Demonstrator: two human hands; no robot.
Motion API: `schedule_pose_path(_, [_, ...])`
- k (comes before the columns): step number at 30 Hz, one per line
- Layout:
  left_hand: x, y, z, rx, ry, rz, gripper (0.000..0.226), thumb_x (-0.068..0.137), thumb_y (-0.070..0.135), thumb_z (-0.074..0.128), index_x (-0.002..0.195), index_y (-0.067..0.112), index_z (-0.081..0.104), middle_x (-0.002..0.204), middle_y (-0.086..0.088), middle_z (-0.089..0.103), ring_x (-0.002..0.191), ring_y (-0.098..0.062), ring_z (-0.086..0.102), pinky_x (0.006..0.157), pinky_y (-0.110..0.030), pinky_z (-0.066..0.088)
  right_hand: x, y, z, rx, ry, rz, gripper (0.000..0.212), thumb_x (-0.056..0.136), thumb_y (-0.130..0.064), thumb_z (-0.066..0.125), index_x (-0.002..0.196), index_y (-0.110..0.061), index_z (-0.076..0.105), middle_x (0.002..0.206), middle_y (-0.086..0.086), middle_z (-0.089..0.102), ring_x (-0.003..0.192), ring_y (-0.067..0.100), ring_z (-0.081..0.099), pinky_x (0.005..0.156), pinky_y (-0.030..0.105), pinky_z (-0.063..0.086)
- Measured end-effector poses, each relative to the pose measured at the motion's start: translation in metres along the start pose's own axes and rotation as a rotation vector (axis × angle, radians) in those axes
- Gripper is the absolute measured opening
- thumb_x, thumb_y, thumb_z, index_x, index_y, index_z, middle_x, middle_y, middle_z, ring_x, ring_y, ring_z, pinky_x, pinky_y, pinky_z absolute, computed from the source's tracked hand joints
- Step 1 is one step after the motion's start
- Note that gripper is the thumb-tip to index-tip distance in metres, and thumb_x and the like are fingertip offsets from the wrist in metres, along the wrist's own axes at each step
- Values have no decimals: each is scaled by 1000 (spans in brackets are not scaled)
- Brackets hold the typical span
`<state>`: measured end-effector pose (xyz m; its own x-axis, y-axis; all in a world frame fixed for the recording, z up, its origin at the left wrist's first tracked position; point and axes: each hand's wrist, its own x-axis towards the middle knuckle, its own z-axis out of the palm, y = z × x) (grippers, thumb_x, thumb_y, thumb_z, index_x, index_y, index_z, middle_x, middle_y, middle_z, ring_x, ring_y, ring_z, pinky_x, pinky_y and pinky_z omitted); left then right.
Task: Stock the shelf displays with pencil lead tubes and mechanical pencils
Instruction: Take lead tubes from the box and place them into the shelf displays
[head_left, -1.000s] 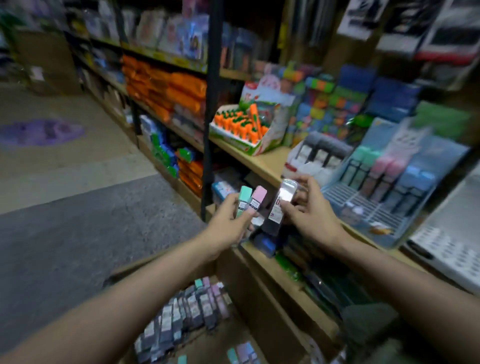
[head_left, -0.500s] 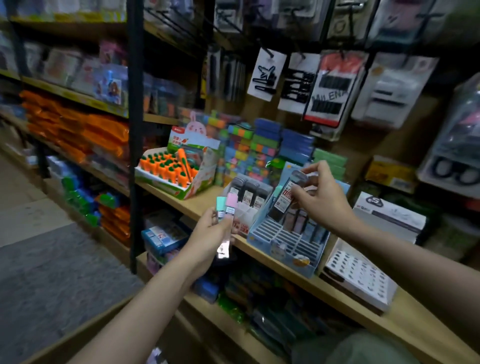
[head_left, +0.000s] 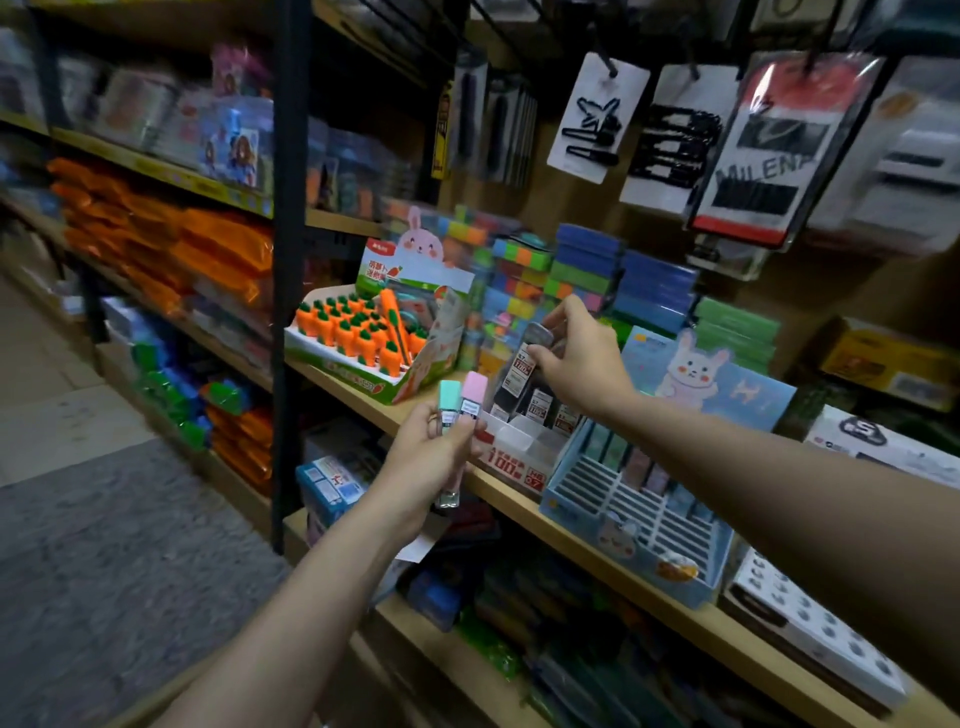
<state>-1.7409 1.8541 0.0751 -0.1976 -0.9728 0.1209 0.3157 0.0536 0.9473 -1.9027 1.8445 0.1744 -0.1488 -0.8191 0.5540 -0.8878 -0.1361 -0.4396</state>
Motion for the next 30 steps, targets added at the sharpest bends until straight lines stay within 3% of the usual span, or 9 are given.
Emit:
schedule_pose_path(5, [6,-6,-6,-35,-33,15,14,98,13,55,111,17,57,88,4,71,70,-5,64,61,-22,53,4,10,16,-265,-34,-68,27,84,-34,74,98,-21,55,93,-3,63,89,19,60,83,43,50])
schedule_pose_path(8, [6,-11,-6,-42,-66,15,14,97,13,56,111,16,57,88,6,72,68,-3,66,59,-18,53,2,13,27,-472,-22,-110,30,83,-42,72,101,-21,60,100,0,62,99,23,58,88,43,41])
schedule_pose_path(12, [4,-14,-5,-22,-109,7,15,97,15,56,112,18,57,90,8,75,71,-3,67,60,-19,52,-8,13,35,-527,-19,-92,38,86,-39,68,118,-22,59,119,3,52,113,23,50,95,44,36])
schedule_pose_path(14, [3,-12,-4,-39,-134,-1,17,97,16,57,114,16,57,92,7,75,72,-4,66,62,-20,53,-15,7,28,-326,50,-92,36,90,-33,65,123,-22,59,119,1,50,109,18,51,96,42,41])
schedule_pose_path(16, [0,-10,0,-93,-181,-19,21,97,16,56,117,13,57,95,2,75,74,-6,65,65,-23,53,-28,0,15,5,87,-67,24,93,-28,62,116,-22,64,106,-5,57,89,3,57,86,30,50])
schedule_pose_path(18, [-4,-8,6,-131,-230,-34,21,98,14,54,118,13,57,94,2,74,72,-6,64,62,-22,52,-51,-2,2,183,36,-39,19,94,-31,61,110,-25,67,88,-14,64,77,-3,60,70,13,50])
schedule_pose_path(20, [-11,-5,15,-137,-286,-43,19,99,14,51,117,15,58,93,3,73,69,-6,63,60,-21,51,-77,4,-8,259,-47,-1,20,90,-34,66,109,-29,66,83,-14,67,75,-4,62,65,8,47])
schedule_pose_path(24, [-25,-5,36,-140,-394,-90,24,100,15,49,124,17,57,94,-1,67,73,-10,61,65,-26,49,-108,15,-25,398,-76,109,36,82,-22,77,114,-31,64,83,-8,71,73,4,67,71,17,55])
schedule_pose_path(30, [-40,-15,59,-117,-474,-113,28,101,15,48,128,16,54,83,6,65,73,-9,61,62,-24,49,-122,22,-43,542,-42,251,34,78,-13,80,104,-18,59,89,11,73,82,24,71,77,34,59])
